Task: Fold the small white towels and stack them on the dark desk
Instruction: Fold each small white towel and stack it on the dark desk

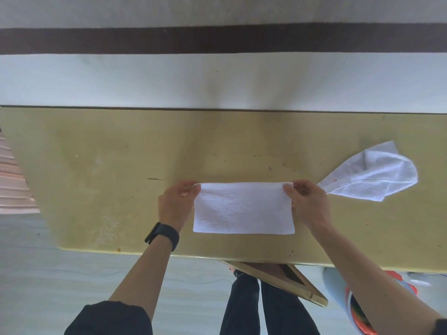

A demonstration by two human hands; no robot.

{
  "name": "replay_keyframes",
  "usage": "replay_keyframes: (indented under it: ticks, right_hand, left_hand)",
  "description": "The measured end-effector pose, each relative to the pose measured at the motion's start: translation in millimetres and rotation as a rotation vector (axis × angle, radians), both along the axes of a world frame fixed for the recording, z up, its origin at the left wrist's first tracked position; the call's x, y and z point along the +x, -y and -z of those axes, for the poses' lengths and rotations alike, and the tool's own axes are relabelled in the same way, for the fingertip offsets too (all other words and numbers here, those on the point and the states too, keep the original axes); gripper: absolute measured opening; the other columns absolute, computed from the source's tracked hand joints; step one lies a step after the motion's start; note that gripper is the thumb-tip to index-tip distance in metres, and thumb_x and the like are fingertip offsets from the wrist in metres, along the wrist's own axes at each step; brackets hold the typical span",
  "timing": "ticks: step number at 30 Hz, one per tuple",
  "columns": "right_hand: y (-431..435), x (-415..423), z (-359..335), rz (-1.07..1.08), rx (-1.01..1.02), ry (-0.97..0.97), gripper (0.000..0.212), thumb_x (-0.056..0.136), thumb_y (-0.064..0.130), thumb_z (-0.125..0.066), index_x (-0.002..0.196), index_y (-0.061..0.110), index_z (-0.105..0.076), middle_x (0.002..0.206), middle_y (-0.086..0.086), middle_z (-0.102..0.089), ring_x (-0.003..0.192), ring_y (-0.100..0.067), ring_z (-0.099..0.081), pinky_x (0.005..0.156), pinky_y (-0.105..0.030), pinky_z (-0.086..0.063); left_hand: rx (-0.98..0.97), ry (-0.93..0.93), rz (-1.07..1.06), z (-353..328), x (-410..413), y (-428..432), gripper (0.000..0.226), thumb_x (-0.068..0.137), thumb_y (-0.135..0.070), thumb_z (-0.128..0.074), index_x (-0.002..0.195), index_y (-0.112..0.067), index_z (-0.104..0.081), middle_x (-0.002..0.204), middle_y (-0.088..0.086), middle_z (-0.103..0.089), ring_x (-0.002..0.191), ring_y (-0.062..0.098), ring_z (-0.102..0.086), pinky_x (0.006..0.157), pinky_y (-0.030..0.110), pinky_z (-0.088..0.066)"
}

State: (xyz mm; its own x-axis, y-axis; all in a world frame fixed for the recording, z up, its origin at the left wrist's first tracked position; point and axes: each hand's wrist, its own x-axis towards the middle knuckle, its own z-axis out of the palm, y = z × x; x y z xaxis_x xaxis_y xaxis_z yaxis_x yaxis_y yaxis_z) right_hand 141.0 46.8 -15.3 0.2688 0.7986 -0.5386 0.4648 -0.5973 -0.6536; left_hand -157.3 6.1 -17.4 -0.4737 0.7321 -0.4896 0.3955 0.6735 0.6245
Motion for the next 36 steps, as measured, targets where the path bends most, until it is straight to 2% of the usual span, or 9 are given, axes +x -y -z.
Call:
replay_keyframes:
  ticks: [6, 10, 21, 23, 25, 28, 30, 33, 36]
  right_hand:
    - [4, -7, -1, -0.006, 0.046, 0.047, 0.009, 0.091, 0.034, -0.066, 0.097, 0.027, -0.065, 0.088, 0.015, -0.067, 0.082, 0.005, -0.058, 0.064, -0.013, -0.038]
    - [9, -10, 1, -0.042, 0.111, 0.117, 0.007, 0.092, 0.031, -0.065, 0.095, 0.025, -0.065, 0.087, 0.012, -0.066, 0.084, -0.003, -0.059, 0.066, -0.012, -0.038]
    - [9, -15, 6, -0.107, 0.113, 0.216, 0.014, 0.095, 0.034, -0.058, 0.103, 0.022, -0.058, 0.1, 0.006, -0.06, 0.085, -0.009, -0.054, 0.069, -0.024, -0.037]
    - [10, -16, 5, -0.107, 0.106, 0.204, 0.02, 0.095, 0.035, -0.058, 0.109, 0.02, -0.056, 0.106, 0.004, -0.058, 0.089, -0.012, -0.055, 0.074, -0.026, -0.039]
    - [13, -18, 0, -0.098, 0.121, 0.22, 0.03, 0.095, 0.036, -0.058, 0.117, 0.017, -0.052, 0.113, 0.003, -0.05, 0.094, -0.016, -0.054, 0.079, -0.028, -0.039]
    - [31, -23, -13, -0.169, 0.255, 0.306, 0.026, 0.095, 0.034, -0.057, 0.114, 0.017, -0.053, 0.105, 0.004, -0.047, 0.093, -0.018, -0.05, 0.08, -0.029, -0.037]
    - [51, -32, -21, -0.342, 0.215, 0.309, 0.02, 0.096, 0.035, -0.054, 0.111, 0.022, -0.056, 0.099, 0.008, -0.053, 0.094, -0.016, -0.051, 0.08, -0.029, -0.037]
    - [80, -47, -20, -0.549, 0.069, 0.43, 0.034, 0.095, 0.042, -0.05, 0.124, 0.025, -0.056, 0.121, 0.008, -0.056, 0.108, -0.018, -0.05, 0.087, -0.031, -0.04]
    - [75, -56, -17, -0.602, 0.045, 0.591, 0.043, 0.096, 0.048, -0.042, 0.133, 0.027, -0.051, 0.136, 0.007, -0.049, 0.123, -0.02, -0.043, 0.092, -0.036, -0.034]
  left_hand:
    - [-0.001, -0.031, -0.028, 1, 5, -1, 0.014, 0.086, -0.046, -0.067, 0.096, -0.037, -0.071, 0.082, -0.018, -0.073, 0.077, 0.012, -0.07, 0.084, 0.034, -0.056]
    - [0.011, -0.061, -0.012, 1, 6, 0, 0.012, 0.088, -0.042, -0.067, 0.097, -0.035, -0.07, 0.081, -0.017, -0.071, 0.083, 0.008, -0.066, 0.082, 0.032, -0.054]
    - [0.032, -0.1, 0.073, 3, 5, 3, 0.007, 0.09, -0.04, -0.065, 0.097, -0.038, -0.066, 0.082, -0.016, -0.067, 0.087, 0.006, -0.063, 0.07, 0.025, -0.045]
    - [0.038, -0.158, 0.134, 2, 6, 5, 0.013, 0.091, -0.042, -0.062, 0.104, -0.038, -0.063, 0.089, -0.015, -0.064, 0.088, 0.01, -0.062, 0.073, 0.028, -0.047]
    - [0.038, -0.249, 0.219, 1, 9, 8, 0.026, 0.094, -0.041, -0.059, 0.119, -0.035, -0.058, 0.107, -0.008, -0.059, 0.094, 0.014, -0.059, 0.078, 0.033, -0.05]
    - [0.228, -0.524, 0.483, 6, 13, 15, 0.029, 0.093, -0.029, -0.061, 0.121, -0.024, -0.061, 0.126, 0.003, -0.058, 0.109, 0.027, -0.056, 0.085, 0.039, -0.05]
    - [0.34, -0.609, 0.657, 13, 12, 18, 0.024, 0.089, -0.021, -0.066, 0.112, -0.024, -0.065, 0.127, 0.002, -0.062, 0.113, 0.029, -0.058, 0.091, 0.04, -0.048]
    - [0.362, -0.626, 0.75, 18, 10, 22, 0.019, 0.09, -0.018, -0.065, 0.107, -0.026, -0.066, 0.125, -0.001, -0.063, 0.108, 0.027, -0.061, 0.095, 0.038, -0.045]
    - [0.318, -0.678, 0.756, 16, 8, 30, 0.02, 0.088, -0.021, -0.068, 0.107, -0.027, -0.068, 0.117, 0.002, -0.066, 0.103, 0.028, -0.063, 0.092, 0.039, -0.047]
